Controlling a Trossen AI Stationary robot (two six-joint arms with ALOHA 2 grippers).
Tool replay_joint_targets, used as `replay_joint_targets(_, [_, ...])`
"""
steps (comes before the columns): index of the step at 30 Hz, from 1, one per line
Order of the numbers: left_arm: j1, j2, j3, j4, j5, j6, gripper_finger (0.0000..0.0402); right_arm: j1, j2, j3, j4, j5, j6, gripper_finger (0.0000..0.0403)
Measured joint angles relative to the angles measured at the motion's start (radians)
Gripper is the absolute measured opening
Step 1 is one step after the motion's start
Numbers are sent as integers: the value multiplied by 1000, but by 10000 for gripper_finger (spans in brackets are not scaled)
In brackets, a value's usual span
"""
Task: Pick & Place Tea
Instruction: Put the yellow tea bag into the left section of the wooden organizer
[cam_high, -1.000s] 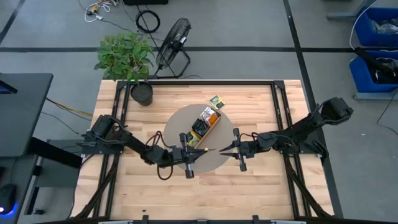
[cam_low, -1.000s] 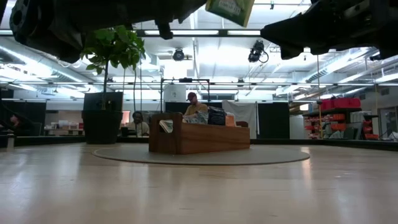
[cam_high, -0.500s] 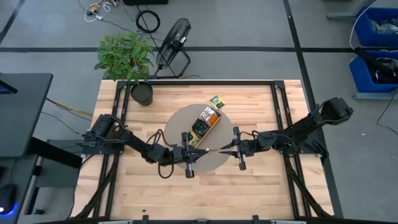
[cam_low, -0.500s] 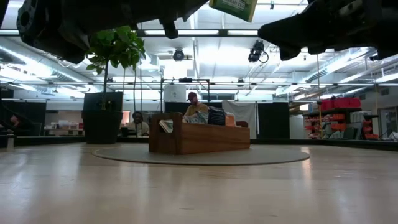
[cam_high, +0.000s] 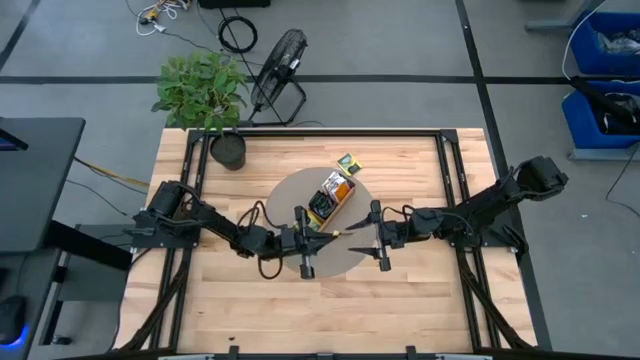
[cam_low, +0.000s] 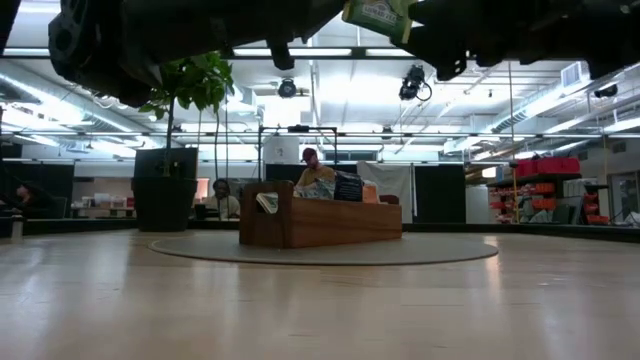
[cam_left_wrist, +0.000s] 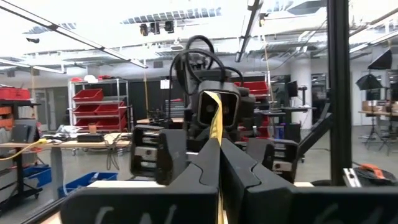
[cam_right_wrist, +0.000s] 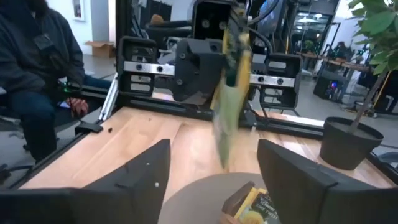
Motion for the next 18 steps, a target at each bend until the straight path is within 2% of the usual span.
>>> replay_joint_targets(3, [7, 0, 0, 0, 11, -3, 2, -5, 0, 28, -64, -4, 0, 256])
replay_joint_targets(7, [6, 0, 0, 0, 16, -2, 2, -6, 0, 30, -76, -8, -8, 222])
replay_joint_targets(11, [6, 0, 0, 0, 17, -1, 2, -6, 0, 31, -52, -8, -42, 153])
replay_joint_targets(16, [6, 0, 0, 0, 17, -2, 2, -6, 0, 31, -39, -30, -65, 33])
replay_joint_targets(18, [5, 0, -1, -2, 16, -2, 2, -6, 0, 31, -51, -30, -80, 11])
